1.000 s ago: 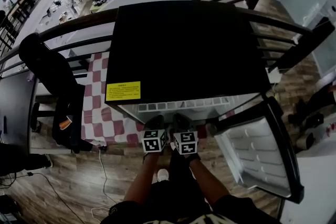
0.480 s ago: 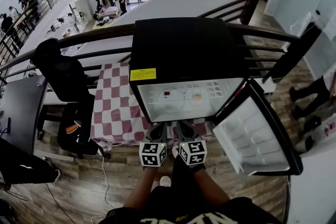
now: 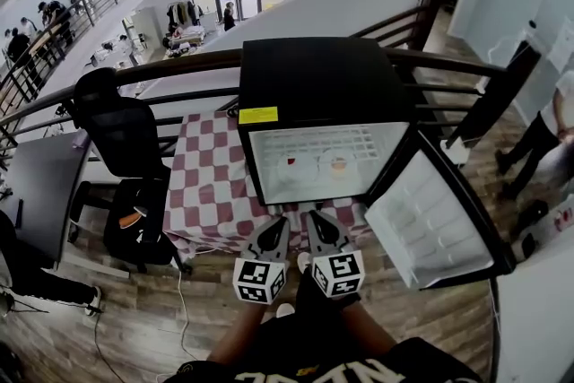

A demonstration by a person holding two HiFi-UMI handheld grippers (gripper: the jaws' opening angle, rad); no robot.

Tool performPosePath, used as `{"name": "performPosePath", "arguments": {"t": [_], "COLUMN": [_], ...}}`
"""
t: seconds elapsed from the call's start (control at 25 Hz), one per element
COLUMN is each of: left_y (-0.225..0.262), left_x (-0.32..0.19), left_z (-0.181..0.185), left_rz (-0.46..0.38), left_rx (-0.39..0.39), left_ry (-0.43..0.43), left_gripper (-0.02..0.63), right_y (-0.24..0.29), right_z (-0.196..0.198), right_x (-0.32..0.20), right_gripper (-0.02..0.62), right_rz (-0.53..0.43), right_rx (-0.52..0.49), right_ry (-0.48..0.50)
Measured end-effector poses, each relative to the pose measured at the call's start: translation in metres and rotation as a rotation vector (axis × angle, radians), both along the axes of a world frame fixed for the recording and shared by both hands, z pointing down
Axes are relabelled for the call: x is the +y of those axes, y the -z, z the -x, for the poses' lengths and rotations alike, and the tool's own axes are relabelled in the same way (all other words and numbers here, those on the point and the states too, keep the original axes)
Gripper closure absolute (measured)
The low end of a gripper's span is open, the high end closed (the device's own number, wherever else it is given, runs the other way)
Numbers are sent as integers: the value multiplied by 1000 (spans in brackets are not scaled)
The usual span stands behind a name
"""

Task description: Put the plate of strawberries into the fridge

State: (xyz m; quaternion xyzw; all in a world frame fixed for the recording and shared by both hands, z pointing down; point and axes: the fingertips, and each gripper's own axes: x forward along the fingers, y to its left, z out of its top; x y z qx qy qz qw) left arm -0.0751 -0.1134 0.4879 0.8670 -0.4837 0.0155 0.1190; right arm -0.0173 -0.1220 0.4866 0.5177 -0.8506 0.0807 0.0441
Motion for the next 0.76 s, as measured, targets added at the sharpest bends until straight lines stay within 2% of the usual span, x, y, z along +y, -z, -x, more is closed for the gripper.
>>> {"name": "performPosePath", "arguments": {"t": [0.28,0.56,0.76], "left_y": [12,19,19], "left_x": [7,-1,-15], "left_z": [3,5,4], "left_rz": [-45,-71,-84], "left_rx": [10,15,4], "left_ry": [10,19,26], "left_gripper": [586,586,586], "right_y": [4,19,14], "right_z": [6,3,-5], "right_x": [18,7,-7], "right_gripper": [575,575,575], "right_rz": [-11,-75,-60], "right_rx": [-6,29,7], "right_ry": [7,-4,-29]}}
